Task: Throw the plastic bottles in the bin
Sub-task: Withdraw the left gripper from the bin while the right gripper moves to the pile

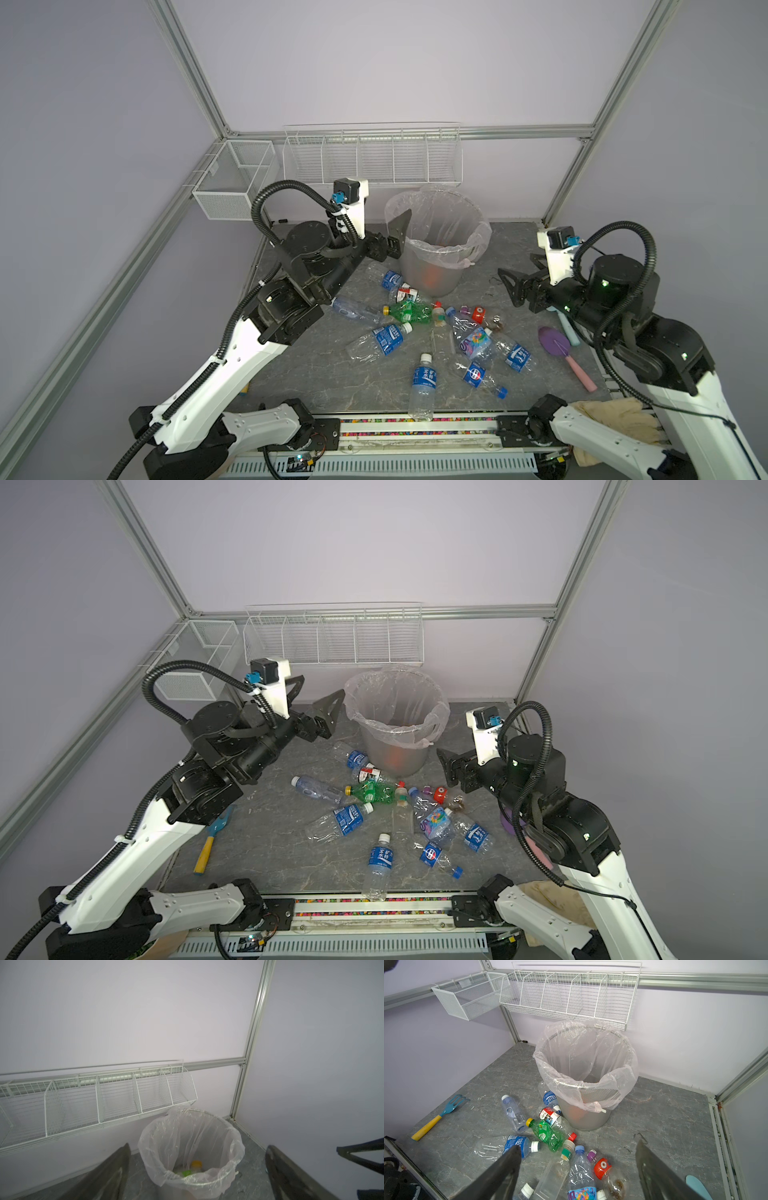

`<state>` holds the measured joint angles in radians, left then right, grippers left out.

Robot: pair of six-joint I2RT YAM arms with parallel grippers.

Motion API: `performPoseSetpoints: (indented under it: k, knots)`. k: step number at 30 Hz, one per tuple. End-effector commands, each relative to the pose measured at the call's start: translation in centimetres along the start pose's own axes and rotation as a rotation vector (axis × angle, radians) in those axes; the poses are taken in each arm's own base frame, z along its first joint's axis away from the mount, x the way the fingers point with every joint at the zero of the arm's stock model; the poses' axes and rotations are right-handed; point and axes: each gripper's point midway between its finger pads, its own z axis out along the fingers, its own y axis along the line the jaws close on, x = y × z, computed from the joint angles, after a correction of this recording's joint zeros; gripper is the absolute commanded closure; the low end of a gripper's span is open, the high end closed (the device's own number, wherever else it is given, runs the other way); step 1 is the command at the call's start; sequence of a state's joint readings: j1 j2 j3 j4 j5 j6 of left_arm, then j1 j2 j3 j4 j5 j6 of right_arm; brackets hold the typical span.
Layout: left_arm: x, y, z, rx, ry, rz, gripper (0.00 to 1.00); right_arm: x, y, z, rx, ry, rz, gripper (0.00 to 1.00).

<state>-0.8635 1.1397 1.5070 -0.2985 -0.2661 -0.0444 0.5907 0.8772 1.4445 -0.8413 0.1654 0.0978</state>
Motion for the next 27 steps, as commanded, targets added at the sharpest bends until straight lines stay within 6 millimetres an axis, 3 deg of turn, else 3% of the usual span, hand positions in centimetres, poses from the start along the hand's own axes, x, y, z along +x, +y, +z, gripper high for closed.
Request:
performPoseSetpoints:
  k: [1, 4, 12, 27]
  knots:
    - [-2.7, 1.5, -3.4, -0.038, -0.082, -0.032, 0.01, 1.4, 0.2, 1.0, -0.011, 0.055, 0.021, 0.11]
    - [-1.4, 1.9, -4.1, -0.045, -0.056, -0.052, 0.03, 3.1, 1.1, 1.9, -0.054, 0.108, 0.042, 0.11]
    - [3.1, 3.1, -5.4, -0.084, 0.021, -0.111, 0.05, 9.6, 3.8, 4.5, -0.190, 0.317, 0.120, 0.12]
    - [8.8, 4.9, -7.5, -0.151, 0.121, -0.171, 0.08, 18.9, 8.6, 6.5, -0.263, 0.602, 0.190, 0.11]
